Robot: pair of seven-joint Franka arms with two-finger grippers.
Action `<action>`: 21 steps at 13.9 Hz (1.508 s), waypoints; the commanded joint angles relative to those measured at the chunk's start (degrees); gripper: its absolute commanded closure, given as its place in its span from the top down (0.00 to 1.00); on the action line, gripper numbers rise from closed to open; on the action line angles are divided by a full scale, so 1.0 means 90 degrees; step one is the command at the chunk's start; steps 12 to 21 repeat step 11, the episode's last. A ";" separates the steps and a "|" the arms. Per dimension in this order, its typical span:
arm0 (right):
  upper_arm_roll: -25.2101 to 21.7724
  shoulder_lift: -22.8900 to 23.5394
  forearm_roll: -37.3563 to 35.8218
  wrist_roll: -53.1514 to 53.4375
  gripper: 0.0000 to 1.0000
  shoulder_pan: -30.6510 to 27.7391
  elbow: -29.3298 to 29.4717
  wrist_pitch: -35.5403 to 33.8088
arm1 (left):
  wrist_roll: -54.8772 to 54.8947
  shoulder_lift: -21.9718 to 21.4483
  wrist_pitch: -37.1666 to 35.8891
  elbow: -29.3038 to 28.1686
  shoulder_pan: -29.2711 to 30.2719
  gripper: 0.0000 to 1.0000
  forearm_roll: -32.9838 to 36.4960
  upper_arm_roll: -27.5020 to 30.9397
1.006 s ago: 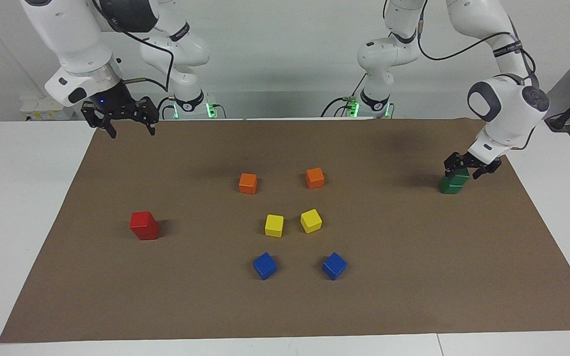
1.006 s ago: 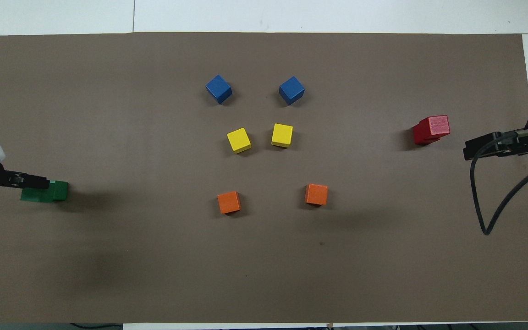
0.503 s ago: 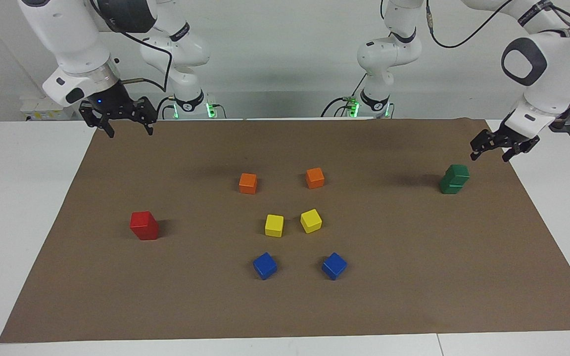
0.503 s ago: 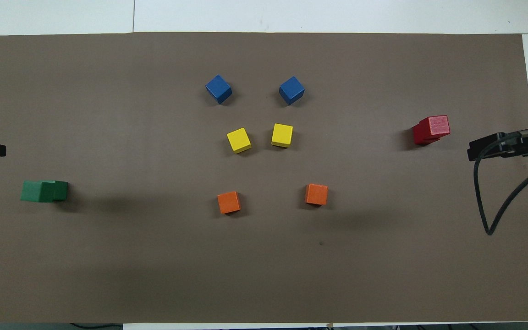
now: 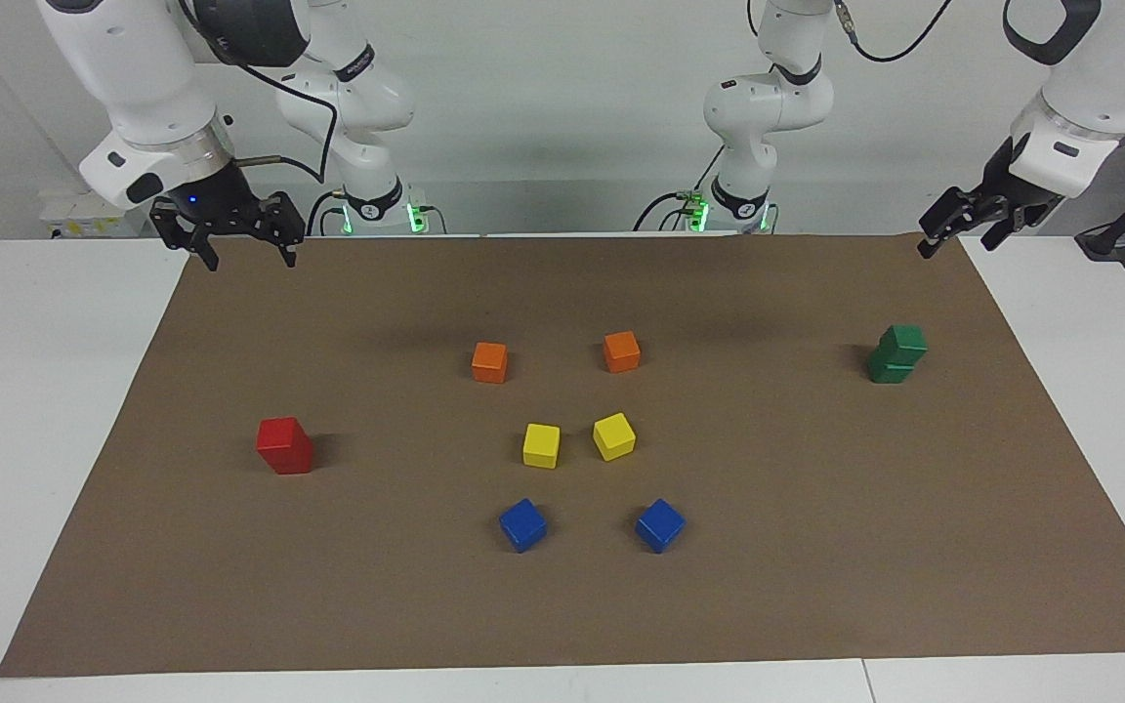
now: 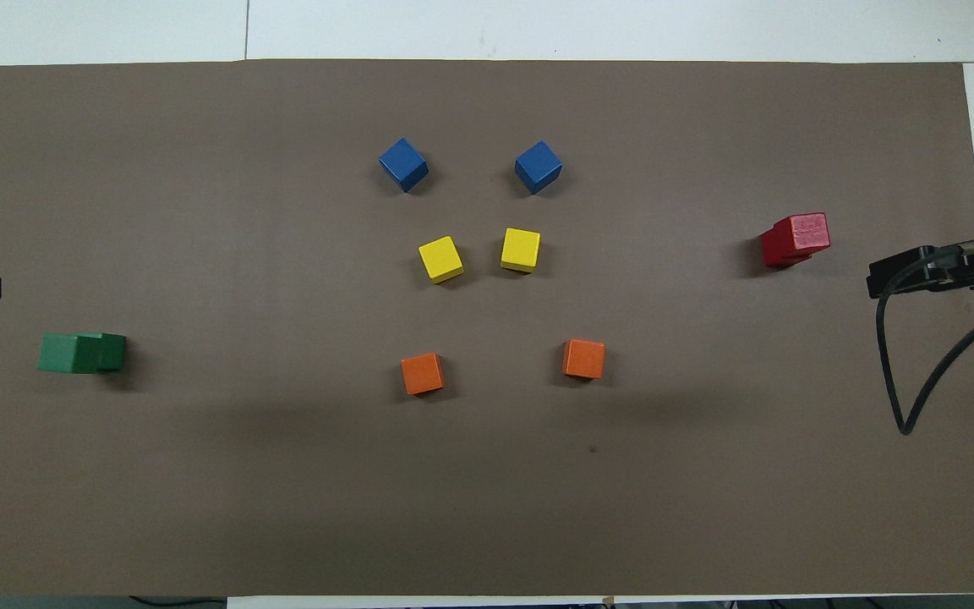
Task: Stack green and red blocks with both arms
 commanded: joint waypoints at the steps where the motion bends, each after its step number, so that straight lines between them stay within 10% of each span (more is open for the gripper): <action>1: 0.0080 -0.0029 -0.0068 0.0141 1.00 -0.0082 0.0049 -0.0132 | -0.0078 0.0046 -0.0315 0.0138 -0.0187 1.00 0.0032 0.0022; 21: 0.0080 -0.0039 -0.0068 0.0132 1.00 -0.0082 0.0030 -0.0123 | -0.0107 -0.0266 -0.0383 0.0051 -0.0373 1.00 0.0061 0.0062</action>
